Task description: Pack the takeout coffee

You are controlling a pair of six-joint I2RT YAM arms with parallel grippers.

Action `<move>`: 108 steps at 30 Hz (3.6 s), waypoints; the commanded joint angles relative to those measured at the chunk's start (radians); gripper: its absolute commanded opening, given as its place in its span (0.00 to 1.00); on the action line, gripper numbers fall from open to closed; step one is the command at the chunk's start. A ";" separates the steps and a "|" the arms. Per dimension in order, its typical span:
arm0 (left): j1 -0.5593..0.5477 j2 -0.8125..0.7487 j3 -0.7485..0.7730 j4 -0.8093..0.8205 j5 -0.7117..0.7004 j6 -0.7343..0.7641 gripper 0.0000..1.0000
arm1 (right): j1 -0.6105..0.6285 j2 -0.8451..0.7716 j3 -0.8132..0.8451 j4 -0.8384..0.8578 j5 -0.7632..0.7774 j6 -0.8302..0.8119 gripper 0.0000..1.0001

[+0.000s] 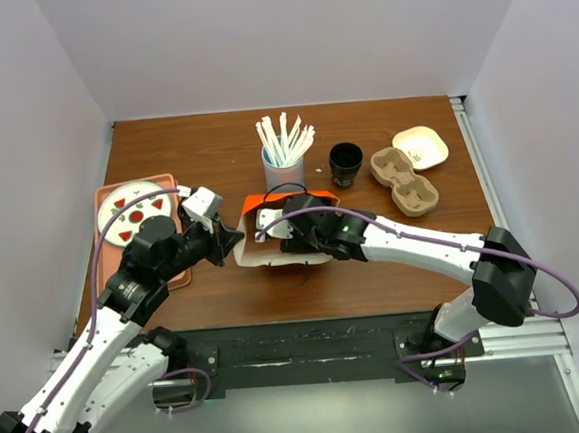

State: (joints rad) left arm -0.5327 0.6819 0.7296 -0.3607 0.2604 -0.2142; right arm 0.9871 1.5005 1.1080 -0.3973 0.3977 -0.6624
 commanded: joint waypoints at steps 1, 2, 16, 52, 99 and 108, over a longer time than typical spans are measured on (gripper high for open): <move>-0.003 -0.013 0.037 0.029 0.043 0.029 0.00 | -0.004 -0.002 -0.016 0.055 -0.014 0.010 0.42; -0.003 -0.013 0.037 0.029 0.046 0.030 0.00 | -0.004 -0.003 -0.026 0.063 -0.013 0.014 0.41; -0.003 -0.015 0.033 0.019 0.100 0.070 0.00 | -0.042 -0.017 -0.073 0.104 -0.034 0.038 0.43; -0.003 -0.022 0.044 0.003 0.106 0.050 0.00 | -0.059 0.060 -0.097 0.198 -0.013 0.050 0.65; -0.003 0.030 0.125 -0.041 0.000 -0.043 0.00 | -0.062 -0.022 -0.043 0.040 -0.066 0.113 0.89; -0.003 0.054 0.178 -0.102 0.002 -0.054 0.00 | -0.062 -0.072 -0.042 -0.017 -0.089 0.138 0.98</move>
State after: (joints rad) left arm -0.5327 0.7292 0.8417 -0.4324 0.2802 -0.2516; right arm 0.9356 1.4719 1.0397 -0.3519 0.3145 -0.5594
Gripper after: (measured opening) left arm 0.015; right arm 0.952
